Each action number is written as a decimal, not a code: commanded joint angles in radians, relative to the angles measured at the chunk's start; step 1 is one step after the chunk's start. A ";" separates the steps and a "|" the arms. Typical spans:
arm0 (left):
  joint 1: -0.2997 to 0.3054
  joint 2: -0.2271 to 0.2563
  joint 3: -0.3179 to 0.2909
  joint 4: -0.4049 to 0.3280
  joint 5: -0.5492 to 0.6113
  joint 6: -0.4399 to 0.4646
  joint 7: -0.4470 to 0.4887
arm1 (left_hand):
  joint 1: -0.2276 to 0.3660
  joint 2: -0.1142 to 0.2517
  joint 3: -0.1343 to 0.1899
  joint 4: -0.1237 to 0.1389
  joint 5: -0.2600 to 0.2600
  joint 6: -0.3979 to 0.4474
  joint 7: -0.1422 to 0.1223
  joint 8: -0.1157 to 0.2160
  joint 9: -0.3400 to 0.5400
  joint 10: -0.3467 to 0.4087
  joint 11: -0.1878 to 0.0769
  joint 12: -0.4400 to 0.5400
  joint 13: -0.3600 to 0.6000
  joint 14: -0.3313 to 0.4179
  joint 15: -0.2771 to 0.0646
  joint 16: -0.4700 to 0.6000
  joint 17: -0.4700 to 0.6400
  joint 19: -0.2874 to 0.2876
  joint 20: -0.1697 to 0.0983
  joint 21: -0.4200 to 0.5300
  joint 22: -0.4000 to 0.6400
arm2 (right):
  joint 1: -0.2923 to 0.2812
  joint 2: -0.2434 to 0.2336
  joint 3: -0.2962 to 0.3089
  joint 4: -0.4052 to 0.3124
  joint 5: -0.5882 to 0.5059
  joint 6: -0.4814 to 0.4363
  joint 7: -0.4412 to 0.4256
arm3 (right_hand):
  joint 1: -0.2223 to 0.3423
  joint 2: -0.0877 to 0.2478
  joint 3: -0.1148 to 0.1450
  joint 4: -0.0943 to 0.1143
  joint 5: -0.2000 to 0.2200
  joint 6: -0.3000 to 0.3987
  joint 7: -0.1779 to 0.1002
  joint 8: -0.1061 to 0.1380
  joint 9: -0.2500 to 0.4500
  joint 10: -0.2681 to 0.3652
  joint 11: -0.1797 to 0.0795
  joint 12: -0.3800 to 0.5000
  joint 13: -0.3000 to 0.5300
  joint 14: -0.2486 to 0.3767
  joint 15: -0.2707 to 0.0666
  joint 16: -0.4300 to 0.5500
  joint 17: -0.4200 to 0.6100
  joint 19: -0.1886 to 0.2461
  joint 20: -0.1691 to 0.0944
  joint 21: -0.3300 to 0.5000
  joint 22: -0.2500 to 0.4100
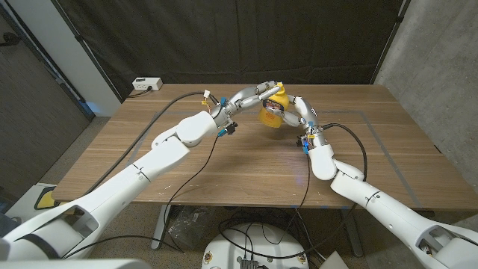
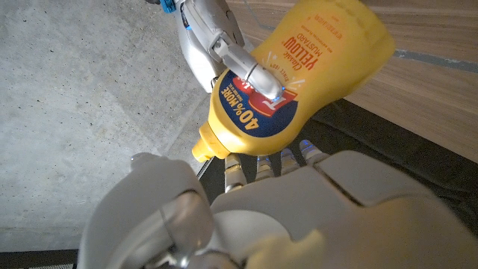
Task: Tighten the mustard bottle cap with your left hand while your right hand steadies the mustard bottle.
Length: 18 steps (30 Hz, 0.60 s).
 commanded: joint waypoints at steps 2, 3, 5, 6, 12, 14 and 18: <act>-0.049 -0.019 0.030 0.032 0.004 0.004 -0.052 | -0.004 0.001 0.001 0.006 0.002 0.006 0.008 0.007 0.003 -0.005 0.005 0.008 0.005 -0.010 0.000 0.005 0.002 -0.121 0.006 0.004 0.002 | -0.014 -0.014 0.012 -0.023 -0.017 -0.018 -0.014 | 0.166 0.150 0.082 0.066 -0.005 0.050 -0.038 0.005 0.003 0.016 -0.001 0.005 0.005 0.004 -0.099 -0.001 0.000 0.004 -0.068 -0.005 0.002; -0.052 -0.019 0.030 0.032 0.006 0.001 -0.053 | -0.004 0.001 0.001 0.006 0.002 0.006 0.009 0.007 0.003 -0.006 0.005 0.008 0.005 -0.010 0.000 0.004 0.002 -0.121 0.006 0.004 0.002 | -0.015 -0.014 0.012 -0.025 -0.017 -0.020 -0.013 | 0.168 0.150 0.083 0.065 -0.005 0.051 -0.038 0.005 0.003 0.017 -0.001 0.005 0.005 0.003 -0.100 -0.001 0.000 0.005 -0.068 -0.004 0.002; -0.052 -0.019 0.029 0.030 0.007 0.000 -0.052 | -0.004 0.001 0.001 0.006 0.002 0.006 0.008 0.007 0.003 -0.006 0.006 0.008 0.005 -0.010 0.000 0.004 0.002 -0.122 0.007 0.003 0.002 | -0.015 -0.014 0.012 -0.024 -0.015 -0.021 -0.011 | 0.169 0.150 0.083 0.065 -0.005 0.051 -0.038 0.005 0.003 0.017 -0.001 0.005 0.005 0.003 -0.099 -0.001 0.000 0.004 -0.068 -0.005 0.002; -0.046 -0.013 0.023 0.022 0.009 -0.002 -0.044 | -0.004 0.001 0.001 0.006 0.002 0.006 0.007 0.007 0.003 -0.006 0.004 0.008 0.005 -0.011 0.000 0.004 0.002 -0.122 0.007 0.004 0.002 | -0.015 -0.013 0.012 -0.023 -0.011 -0.022 -0.008 | 0.169 0.150 0.084 0.065 -0.005 0.051 -0.038 0.005 0.003 0.017 -0.001 0.005 0.005 0.003 -0.099 -0.001 0.000 0.004 -0.069 -0.005 0.002; 0.002 0.019 -0.016 -0.031 0.015 0.012 0.007 | -0.004 0.002 0.001 0.007 0.002 0.001 0.007 0.005 0.003 -0.003 0.006 0.009 0.005 -0.009 -0.001 0.005 0.002 -0.121 0.007 0.005 0.002 | -0.002 -0.004 0.004 -0.006 0.002 -0.013 0.008 | 0.171 0.150 0.085 0.066 -0.007 0.052 -0.039 0.005 0.003 0.018 -0.001 0.005 0.005 0.004 -0.096 -0.001 0.000 0.004 -0.068 -0.005 0.002; 0.023 0.033 -0.032 -0.053 0.017 0.024 0.031 | -0.004 0.002 0.001 0.007 0.002 0.000 0.007 0.005 0.003 -0.003 0.006 0.009 0.005 -0.009 -0.001 0.006 0.002 -0.121 0.007 0.005 0.002 | 0.005 0.000 0.000 0.002 0.004 -0.009 0.013 | 0.172 0.150 0.086 0.067 -0.007 0.052 -0.039 0.005 0.003 0.018 -0.001 0.005 0.005 0.004 -0.096 0.000 0.000 0.004 -0.068 -0.005 0.002; 0.071 0.060 -0.070 -0.094 0.009 0.043 0.075 | -0.004 0.002 0.001 0.007 0.002 -0.001 0.008 0.004 0.003 -0.004 0.007 0.009 0.005 -0.008 -0.002 0.006 0.002 -0.121 0.006 0.005 0.002 | 0.018 0.010 -0.008 0.020 0.009 -0.006 0.020 | 0.172 0.150 0.086 0.067 -0.008 0.053 -0.038 0.004 0.003 0.018 -0.001 0.005 0.005 0.004 -0.095 0.000 0.000 0.005 -0.068 -0.005 0.002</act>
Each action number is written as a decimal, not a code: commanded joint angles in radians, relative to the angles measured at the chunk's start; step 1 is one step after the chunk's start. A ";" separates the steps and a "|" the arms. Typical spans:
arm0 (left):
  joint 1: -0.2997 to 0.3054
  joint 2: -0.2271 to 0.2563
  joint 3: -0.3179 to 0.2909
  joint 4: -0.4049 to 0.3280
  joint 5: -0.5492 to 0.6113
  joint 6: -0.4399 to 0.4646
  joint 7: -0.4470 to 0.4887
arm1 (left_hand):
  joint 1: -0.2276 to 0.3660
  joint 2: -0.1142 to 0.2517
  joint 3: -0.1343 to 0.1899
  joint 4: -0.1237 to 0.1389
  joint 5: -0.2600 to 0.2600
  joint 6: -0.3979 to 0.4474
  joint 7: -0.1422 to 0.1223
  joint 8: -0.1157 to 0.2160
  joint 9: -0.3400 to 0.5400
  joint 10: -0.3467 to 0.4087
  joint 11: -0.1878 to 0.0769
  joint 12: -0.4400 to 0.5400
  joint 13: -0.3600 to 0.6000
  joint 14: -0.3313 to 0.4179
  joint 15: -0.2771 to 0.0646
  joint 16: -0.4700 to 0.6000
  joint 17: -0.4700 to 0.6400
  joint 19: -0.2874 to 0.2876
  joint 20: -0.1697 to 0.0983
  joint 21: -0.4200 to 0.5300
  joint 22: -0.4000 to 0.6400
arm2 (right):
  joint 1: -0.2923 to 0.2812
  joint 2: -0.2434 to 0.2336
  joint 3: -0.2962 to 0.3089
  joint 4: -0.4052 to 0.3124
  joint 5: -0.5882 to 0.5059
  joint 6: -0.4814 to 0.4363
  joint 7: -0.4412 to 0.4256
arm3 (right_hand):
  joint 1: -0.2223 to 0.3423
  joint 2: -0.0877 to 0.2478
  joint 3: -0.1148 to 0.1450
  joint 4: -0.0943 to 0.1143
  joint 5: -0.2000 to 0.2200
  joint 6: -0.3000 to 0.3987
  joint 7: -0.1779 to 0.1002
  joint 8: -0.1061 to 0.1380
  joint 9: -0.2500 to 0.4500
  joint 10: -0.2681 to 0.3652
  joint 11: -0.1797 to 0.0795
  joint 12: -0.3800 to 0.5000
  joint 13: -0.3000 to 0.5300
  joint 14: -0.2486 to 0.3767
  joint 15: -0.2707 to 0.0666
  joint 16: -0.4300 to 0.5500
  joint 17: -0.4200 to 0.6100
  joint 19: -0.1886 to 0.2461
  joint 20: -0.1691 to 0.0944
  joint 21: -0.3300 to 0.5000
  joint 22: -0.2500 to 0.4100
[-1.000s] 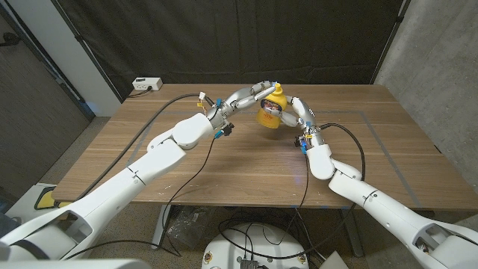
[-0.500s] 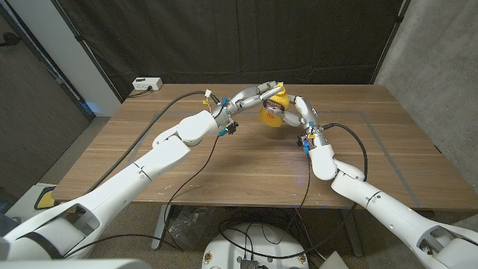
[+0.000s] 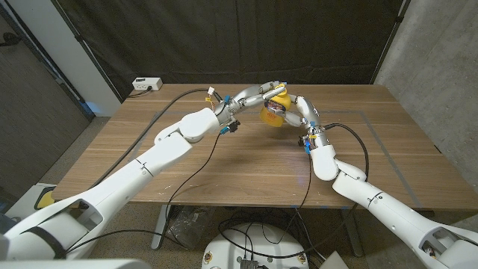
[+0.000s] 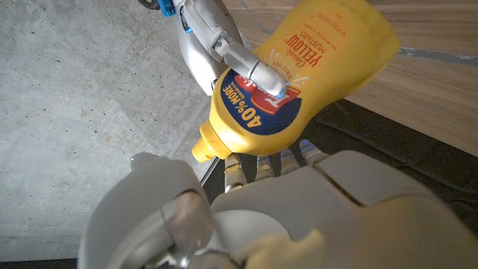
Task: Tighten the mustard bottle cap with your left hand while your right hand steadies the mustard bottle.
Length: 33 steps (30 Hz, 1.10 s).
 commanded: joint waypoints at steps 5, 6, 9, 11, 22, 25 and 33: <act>0.142 0.079 -0.109 -0.121 -0.010 0.053 0.140 | -0.004 0.002 -0.002 0.004 0.002 -0.001 0.003 0.004 0.003 -0.001 0.009 0.011 0.005 -0.007 -0.001 0.006 0.002 -0.120 0.007 0.006 0.002 | 0.039 0.030 -0.026 0.051 0.021 0.012 0.030 | 0.164 0.157 0.082 0.073 -0.005 0.046 -0.039 0.004 0.002 0.012 -0.006 0.005 0.006 0.004 -0.093 0.000 0.000 0.005 -0.068 -0.005 0.002; 0.152 0.082 -0.115 -0.126 -0.013 0.056 0.148 | -0.004 0.002 -0.002 0.004 0.002 -0.001 0.003 0.004 0.003 0.000 0.007 0.011 0.005 -0.007 -0.001 0.007 0.002 -0.120 0.007 0.006 0.002 | 0.041 0.031 -0.028 0.053 0.022 0.012 0.033 | 0.164 0.157 0.082 0.073 -0.006 0.046 -0.039 0.004 0.002 0.013 -0.006 0.005 0.006 0.004 -0.093 0.000 0.000 0.005 -0.068 -0.005 0.002; 0.179 0.090 -0.130 -0.135 -0.024 0.061 0.168 | -0.004 0.002 -0.002 0.004 0.002 0.000 0.003 0.005 0.003 -0.001 0.006 0.011 0.005 -0.007 -0.003 0.007 0.002 -0.120 0.008 0.006 0.002 | 0.049 0.037 -0.033 0.062 0.023 0.011 0.036 | 0.164 0.157 0.083 0.074 -0.006 0.046 -0.039 0.004 0.002 0.013 -0.006 0.005 0.006 0.004 -0.093 0.000 0.001 0.004 -0.068 -0.005 0.003; 0.195 0.093 -0.140 -0.141 -0.029 0.064 0.183 | -0.004 0.002 -0.002 0.004 0.002 0.000 0.002 0.005 0.003 -0.001 0.006 0.011 0.005 -0.006 -0.003 0.007 0.002 -0.119 0.008 0.007 0.002 | 0.055 0.040 -0.037 0.065 0.023 0.011 0.039 | 0.164 0.157 0.083 0.075 -0.007 0.046 -0.039 0.004 0.002 0.012 -0.006 0.004 0.006 0.005 -0.092 0.000 0.001 0.004 -0.068 -0.005 0.003; 0.262 0.116 -0.189 -0.158 -0.047 0.046 0.237 | -0.003 0.002 -0.002 0.005 0.002 -0.004 0.009 0.003 0.003 0.001 0.019 0.012 0.005 -0.006 -0.005 0.007 0.002 -0.115 0.007 0.009 0.002 | 0.058 0.040 -0.051 0.040 0.005 -0.045 0.050 | 0.163 0.155 0.084 0.077 -0.009 0.047 -0.038 0.003 0.002 0.013 -0.006 0.004 0.006 0.005 -0.090 0.000 0.001 0.004 -0.066 -0.005 0.003; 0.265 0.118 -0.193 -0.155 -0.047 0.039 0.239 | -0.003 0.002 -0.002 0.005 0.002 -0.004 0.009 0.004 0.003 0.002 0.017 0.012 0.005 -0.005 -0.005 0.007 0.002 -0.115 0.007 0.009 0.002 | 0.060 0.037 -0.050 0.035 0.025 -0.046 0.071 | 0.163 0.155 0.084 0.078 -0.010 0.047 -0.039 0.002 0.002 0.013 -0.006 0.004 0.006 0.005 -0.090 0.001 0.001 0.004 -0.066 -0.005 0.003; 0.239 0.085 -0.172 -0.091 -0.106 0.028 0.196 | -0.003 0.002 -0.002 0.005 0.002 -0.001 0.009 0.005 0.003 0.005 0.019 0.014 0.005 -0.003 -0.007 0.008 0.002 -0.114 0.008 0.010 0.002 | 0.076 0.054 -0.045 0.057 0.103 -0.042 0.130 | 0.161 0.153 0.083 0.081 -0.011 0.047 -0.039 0.002 0.003 0.013 -0.006 0.004 0.006 0.005 -0.087 0.001 0.001 0.006 -0.066 -0.004 0.003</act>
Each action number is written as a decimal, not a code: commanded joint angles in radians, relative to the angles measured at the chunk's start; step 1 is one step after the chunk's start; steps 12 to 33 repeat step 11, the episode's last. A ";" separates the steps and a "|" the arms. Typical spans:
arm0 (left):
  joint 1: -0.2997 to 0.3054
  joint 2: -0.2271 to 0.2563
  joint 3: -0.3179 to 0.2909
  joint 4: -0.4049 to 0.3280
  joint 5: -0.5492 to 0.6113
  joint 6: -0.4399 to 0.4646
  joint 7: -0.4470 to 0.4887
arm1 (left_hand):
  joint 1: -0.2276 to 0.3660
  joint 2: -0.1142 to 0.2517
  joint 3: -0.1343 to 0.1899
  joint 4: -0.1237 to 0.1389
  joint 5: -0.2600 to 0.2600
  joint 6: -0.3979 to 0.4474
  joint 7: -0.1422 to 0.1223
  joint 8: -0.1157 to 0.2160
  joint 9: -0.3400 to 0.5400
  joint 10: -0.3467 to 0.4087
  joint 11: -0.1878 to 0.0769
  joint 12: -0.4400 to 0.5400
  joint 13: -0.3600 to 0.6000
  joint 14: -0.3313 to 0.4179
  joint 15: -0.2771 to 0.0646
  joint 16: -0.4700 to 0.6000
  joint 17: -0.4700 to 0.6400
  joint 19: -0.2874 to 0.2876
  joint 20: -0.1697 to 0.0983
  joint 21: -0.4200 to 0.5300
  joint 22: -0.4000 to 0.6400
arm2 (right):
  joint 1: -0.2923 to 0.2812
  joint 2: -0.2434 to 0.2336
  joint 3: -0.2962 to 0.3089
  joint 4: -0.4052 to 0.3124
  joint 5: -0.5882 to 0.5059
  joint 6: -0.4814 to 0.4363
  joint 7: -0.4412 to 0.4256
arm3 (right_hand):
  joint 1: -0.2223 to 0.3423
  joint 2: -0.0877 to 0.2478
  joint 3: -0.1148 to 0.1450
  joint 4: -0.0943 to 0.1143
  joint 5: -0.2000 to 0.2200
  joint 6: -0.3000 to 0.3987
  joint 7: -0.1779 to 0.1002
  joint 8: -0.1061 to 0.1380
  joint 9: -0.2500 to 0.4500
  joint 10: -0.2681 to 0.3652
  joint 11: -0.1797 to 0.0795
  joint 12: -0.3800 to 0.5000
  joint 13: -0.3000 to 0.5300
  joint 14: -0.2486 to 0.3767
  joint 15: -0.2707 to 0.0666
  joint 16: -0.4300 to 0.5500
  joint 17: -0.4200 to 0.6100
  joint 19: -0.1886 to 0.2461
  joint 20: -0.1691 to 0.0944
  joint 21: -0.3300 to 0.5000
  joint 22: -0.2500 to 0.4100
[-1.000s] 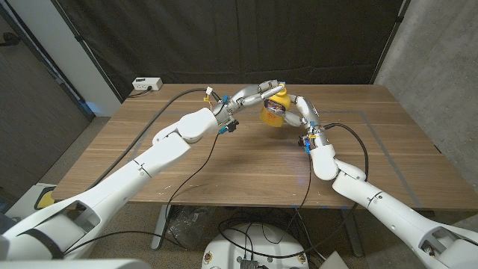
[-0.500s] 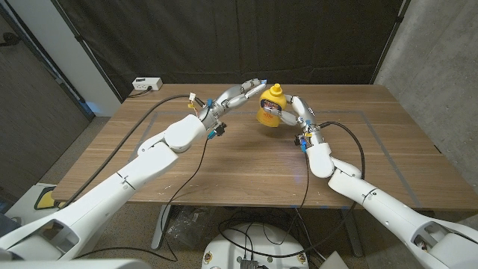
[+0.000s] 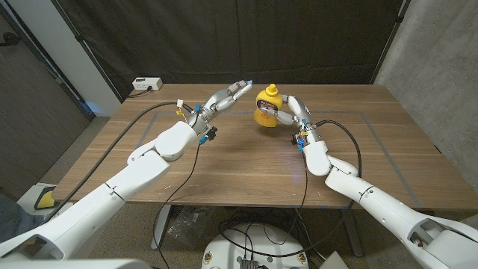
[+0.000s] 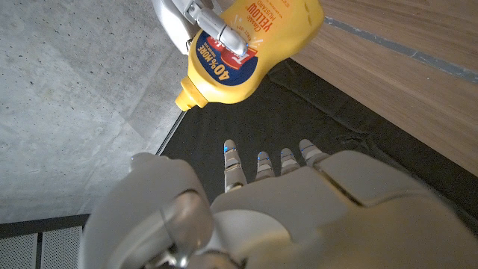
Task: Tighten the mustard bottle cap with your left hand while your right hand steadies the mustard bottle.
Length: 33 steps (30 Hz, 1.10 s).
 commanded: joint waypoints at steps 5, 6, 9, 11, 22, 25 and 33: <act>-0.013 -0.032 0.015 0.061 -0.062 -0.016 -0.020 | -0.003 0.002 -0.002 0.005 0.002 0.003 0.008 0.004 0.003 0.000 0.010 0.006 0.005 -0.004 -0.004 0.004 0.002 -0.119 0.010 0.003 0.002 | 0.049 0.029 -0.012 0.059 0.077 0.018 0.069 | 0.150 0.164 0.083 0.082 -0.001 0.041 -0.035 0.008 0.003 0.013 -0.006 0.005 0.005 0.007 -0.086 0.002 0.002 0.007 -0.066 -0.003 0.003; -0.014 -0.030 0.016 0.056 -0.060 -0.010 -0.019 | -0.003 0.002 -0.002 0.005 0.002 0.003 0.008 0.004 0.003 0.000 0.011 0.006 0.005 -0.004 -0.004 0.004 0.002 -0.118 0.010 0.004 0.002 | 0.054 0.033 -0.014 0.067 0.077 0.023 0.069 | 0.150 0.164 0.083 0.082 -0.001 0.041 -0.035 0.008 0.003 0.013 -0.006 0.005 0.006 0.007 -0.086 0.002 0.002 0.007 -0.066 -0.003 0.003; -0.018 -0.024 0.016 0.045 -0.054 0.008 -0.014 | -0.003 0.002 -0.002 0.005 0.002 0.001 0.007 0.004 0.003 -0.001 0.011 0.006 0.005 -0.005 -0.003 0.004 0.002 -0.118 0.010 0.004 0.002 | 0.073 0.043 -0.021 0.095 0.083 0.043 0.076 | 0.149 0.164 0.084 0.084 -0.001 0.041 -0.035 0.008 0.003 0.013 -0.006 0.005 0.006 0.008 -0.086 0.002 0.002 0.008 -0.066 -0.003 0.003; -0.019 -0.025 0.017 0.046 -0.055 0.008 -0.013 | -0.003 0.002 -0.002 0.006 0.002 0.001 0.007 0.004 0.004 -0.001 0.011 0.006 0.005 -0.005 -0.003 0.003 0.002 -0.119 0.009 0.004 0.002 | 0.076 0.044 -0.023 0.099 0.083 0.047 0.077 | 0.148 0.164 0.083 0.084 -0.002 0.041 -0.035 0.008 0.003 0.013 -0.006 0.005 0.006 0.008 -0.086 0.002 0.002 0.008 -0.066 -0.003 0.003; -0.019 -0.025 0.017 0.046 -0.055 0.008 -0.013 | -0.003 0.002 -0.002 0.006 0.002 0.001 0.007 0.004 0.004 -0.001 0.011 0.006 0.005 -0.005 -0.003 0.003 0.002 -0.119 0.009 0.004 0.002 | 0.076 0.044 -0.023 0.099 0.083 0.047 0.077 | 0.148 0.164 0.083 0.084 -0.002 0.041 -0.035 0.008 0.003 0.013 -0.006 0.005 0.006 0.008 -0.086 0.002 0.002 0.008 -0.066 -0.003 0.003; -0.019 -0.025 0.017 0.046 -0.055 0.008 -0.013 | -0.003 0.002 -0.002 0.006 0.002 0.001 0.007 0.004 0.004 -0.001 0.011 0.006 0.005 -0.005 -0.003 0.003 0.002 -0.119 0.009 0.004 0.002 | 0.076 0.044 -0.023 0.099 0.083 0.047 0.077 | 0.148 0.164 0.083 0.084 -0.002 0.041 -0.035 0.008 0.003 0.013 -0.006 0.005 0.006 0.008 -0.086 0.002 0.002 0.008 -0.066 -0.003 0.003; -0.019 -0.025 0.017 0.046 -0.055 0.008 -0.013 | -0.003 0.002 -0.002 0.006 0.002 0.001 0.007 0.004 0.004 -0.001 0.011 0.006 0.005 -0.005 -0.003 0.003 0.002 -0.119 0.009 0.004 0.002 | 0.076 0.044 -0.023 0.099 0.083 0.047 0.077 | 0.148 0.164 0.083 0.084 -0.002 0.041 -0.035 0.008 0.003 0.013 -0.006 0.005 0.006 0.008 -0.086 0.002 0.002 0.008 -0.066 -0.003 0.003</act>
